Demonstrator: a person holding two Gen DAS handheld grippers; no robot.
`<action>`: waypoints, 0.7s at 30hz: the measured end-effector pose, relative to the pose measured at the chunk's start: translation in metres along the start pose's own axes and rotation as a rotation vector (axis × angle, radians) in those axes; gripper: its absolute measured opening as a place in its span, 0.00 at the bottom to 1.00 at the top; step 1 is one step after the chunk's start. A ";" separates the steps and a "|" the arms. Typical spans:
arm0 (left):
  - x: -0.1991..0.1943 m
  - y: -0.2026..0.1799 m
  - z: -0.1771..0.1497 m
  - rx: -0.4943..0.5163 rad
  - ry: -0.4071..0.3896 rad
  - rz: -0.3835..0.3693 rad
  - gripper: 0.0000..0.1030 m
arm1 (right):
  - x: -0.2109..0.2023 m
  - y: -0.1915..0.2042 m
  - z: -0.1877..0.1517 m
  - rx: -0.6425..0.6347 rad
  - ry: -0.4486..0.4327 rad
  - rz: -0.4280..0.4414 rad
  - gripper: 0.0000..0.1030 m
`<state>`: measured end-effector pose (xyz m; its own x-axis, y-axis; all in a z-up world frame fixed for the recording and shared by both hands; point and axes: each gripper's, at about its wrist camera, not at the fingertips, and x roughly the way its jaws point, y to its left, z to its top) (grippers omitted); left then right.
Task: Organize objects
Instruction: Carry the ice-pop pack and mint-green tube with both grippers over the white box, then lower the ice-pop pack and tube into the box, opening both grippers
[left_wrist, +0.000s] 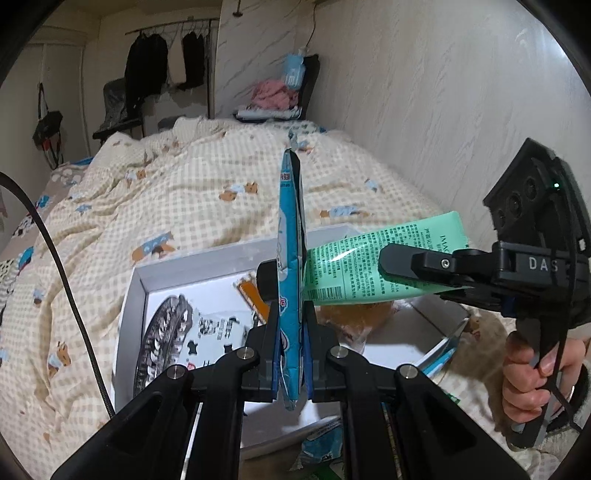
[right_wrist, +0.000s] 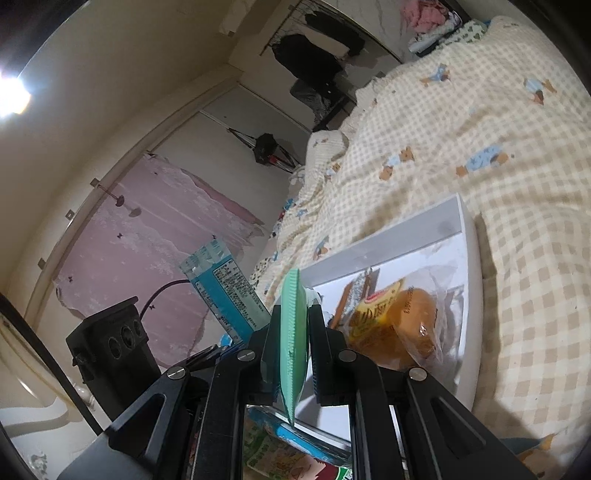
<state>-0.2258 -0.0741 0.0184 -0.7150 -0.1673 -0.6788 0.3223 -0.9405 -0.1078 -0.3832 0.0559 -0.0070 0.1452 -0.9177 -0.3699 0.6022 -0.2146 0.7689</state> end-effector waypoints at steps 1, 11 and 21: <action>0.001 0.000 -0.001 0.001 0.003 0.004 0.11 | 0.000 0.001 0.000 -0.009 -0.001 -0.011 0.13; 0.007 0.008 -0.006 -0.029 0.026 -0.002 0.11 | 0.009 0.019 -0.010 -0.152 0.038 -0.160 0.13; 0.009 0.002 -0.009 -0.004 0.035 0.021 0.11 | 0.012 0.032 -0.024 -0.264 0.051 -0.269 0.13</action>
<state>-0.2261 -0.0748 0.0060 -0.6857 -0.1762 -0.7062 0.3394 -0.9357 -0.0960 -0.3438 0.0458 0.0005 -0.0112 -0.8210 -0.5708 0.8044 -0.3464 0.4826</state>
